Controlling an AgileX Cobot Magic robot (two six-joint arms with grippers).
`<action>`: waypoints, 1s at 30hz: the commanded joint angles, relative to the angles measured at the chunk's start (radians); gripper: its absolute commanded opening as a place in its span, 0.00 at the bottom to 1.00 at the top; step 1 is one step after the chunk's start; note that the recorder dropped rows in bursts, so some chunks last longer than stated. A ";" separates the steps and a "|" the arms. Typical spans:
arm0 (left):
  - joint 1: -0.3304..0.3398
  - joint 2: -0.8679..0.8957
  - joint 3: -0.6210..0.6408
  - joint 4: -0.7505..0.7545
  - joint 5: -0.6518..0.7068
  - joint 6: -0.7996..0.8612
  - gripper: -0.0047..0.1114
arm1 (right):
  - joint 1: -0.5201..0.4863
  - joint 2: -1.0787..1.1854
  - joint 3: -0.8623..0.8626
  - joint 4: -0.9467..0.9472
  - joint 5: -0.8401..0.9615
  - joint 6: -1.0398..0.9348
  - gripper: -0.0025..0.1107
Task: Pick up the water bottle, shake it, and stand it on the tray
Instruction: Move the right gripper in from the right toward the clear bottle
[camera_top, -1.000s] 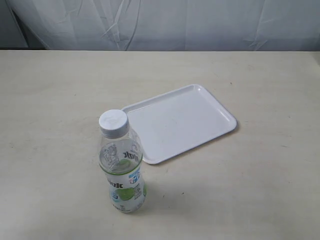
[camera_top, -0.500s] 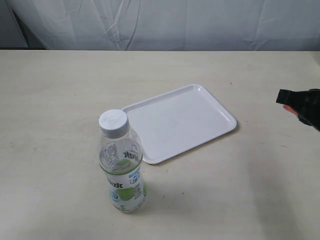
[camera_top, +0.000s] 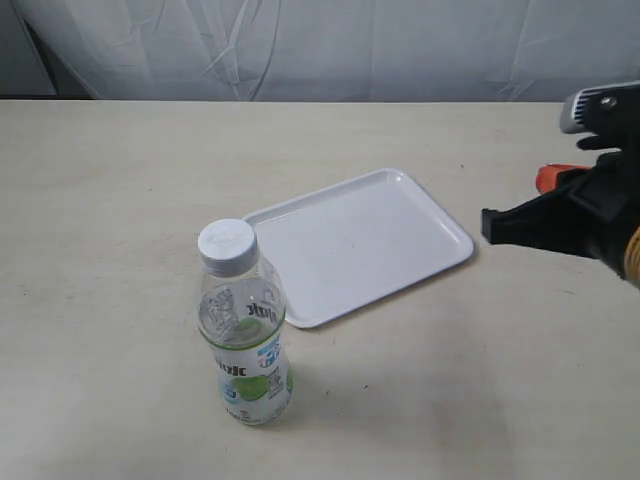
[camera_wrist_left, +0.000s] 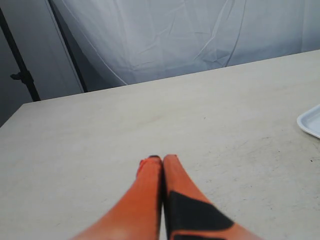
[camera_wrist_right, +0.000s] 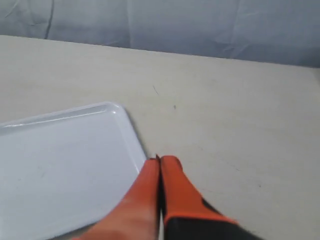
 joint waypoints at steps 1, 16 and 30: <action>0.000 -0.005 0.004 0.002 -0.013 -0.001 0.04 | 0.194 -0.005 -0.005 0.071 0.017 -0.062 0.02; 0.000 -0.005 0.004 0.002 -0.013 -0.001 0.04 | 0.375 -0.005 -0.005 0.124 -0.008 -0.044 0.02; 0.000 -0.005 0.004 0.002 -0.013 -0.001 0.04 | 0.375 -0.005 -0.005 0.119 -0.128 0.077 0.02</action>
